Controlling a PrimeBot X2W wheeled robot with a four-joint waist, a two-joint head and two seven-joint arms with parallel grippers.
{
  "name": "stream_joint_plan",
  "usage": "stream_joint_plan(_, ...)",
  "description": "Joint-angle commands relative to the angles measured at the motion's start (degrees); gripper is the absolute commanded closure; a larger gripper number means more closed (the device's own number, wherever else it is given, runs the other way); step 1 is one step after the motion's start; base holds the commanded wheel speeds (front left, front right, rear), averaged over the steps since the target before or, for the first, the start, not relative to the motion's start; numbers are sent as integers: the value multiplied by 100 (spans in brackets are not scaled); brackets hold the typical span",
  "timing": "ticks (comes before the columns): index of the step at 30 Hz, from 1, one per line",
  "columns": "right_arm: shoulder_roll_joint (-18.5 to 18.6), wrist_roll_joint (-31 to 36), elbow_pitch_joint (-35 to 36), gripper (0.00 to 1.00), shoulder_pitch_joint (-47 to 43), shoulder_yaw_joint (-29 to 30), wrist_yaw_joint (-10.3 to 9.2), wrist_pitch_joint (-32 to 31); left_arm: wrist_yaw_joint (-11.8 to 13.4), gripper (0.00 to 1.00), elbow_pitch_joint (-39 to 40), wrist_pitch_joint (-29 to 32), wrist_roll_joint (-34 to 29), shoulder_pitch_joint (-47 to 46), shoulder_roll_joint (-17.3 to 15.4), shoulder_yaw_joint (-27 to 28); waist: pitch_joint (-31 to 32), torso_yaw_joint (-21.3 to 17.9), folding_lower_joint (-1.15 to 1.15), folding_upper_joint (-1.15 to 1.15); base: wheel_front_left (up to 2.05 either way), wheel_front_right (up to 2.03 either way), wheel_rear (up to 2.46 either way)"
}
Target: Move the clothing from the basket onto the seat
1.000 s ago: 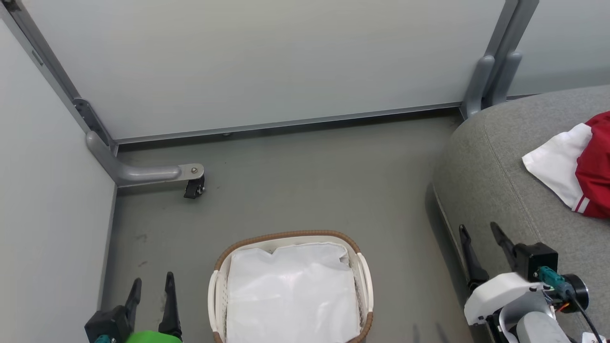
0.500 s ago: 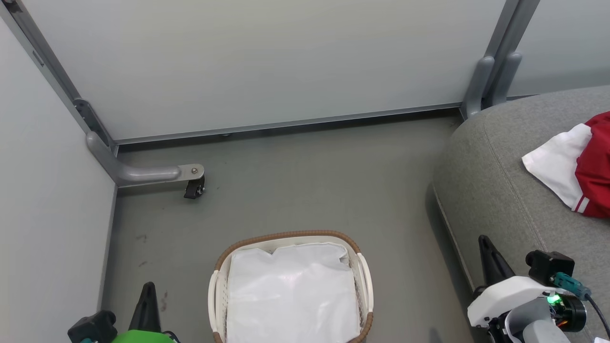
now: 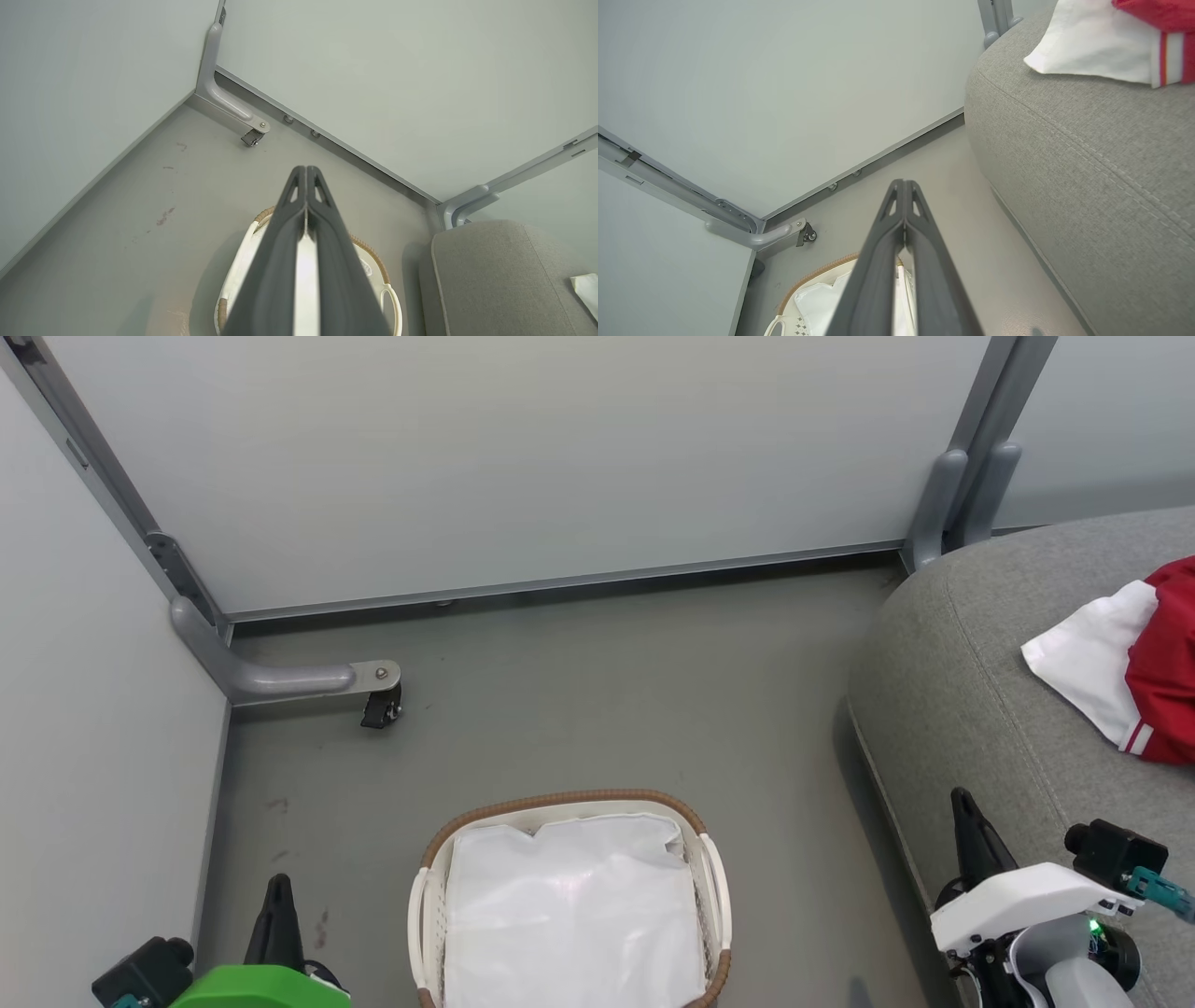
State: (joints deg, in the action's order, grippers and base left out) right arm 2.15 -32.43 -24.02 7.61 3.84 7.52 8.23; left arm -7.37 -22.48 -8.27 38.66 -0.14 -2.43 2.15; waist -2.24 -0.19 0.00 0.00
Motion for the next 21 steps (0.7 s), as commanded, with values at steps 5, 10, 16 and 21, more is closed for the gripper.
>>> stream_joint_plan(5,44,-583,185,100,-1,41,-1,-134,-5,100,156,128,514,-199,-30,74,11,1,0,0,0,0,0)
stream_joint_plan(10,48,-1012,253,100,-13,59,-1,-240,-6,100,210,236,898,-240,-33,102,21,2,0,0,0,0,0)
stream_joint_plan(16,52,-1487,329,100,-27,81,-1,-360,-7,100,274,359,1330,-277,-36,134,34,3,0,0,0,0,0)
stream_joint_plan(21,55,-1852,385,100,-38,97,-1,-450,-8,100,326,449,1656,-311,-38,161,44,4,0,0,0,0,0)
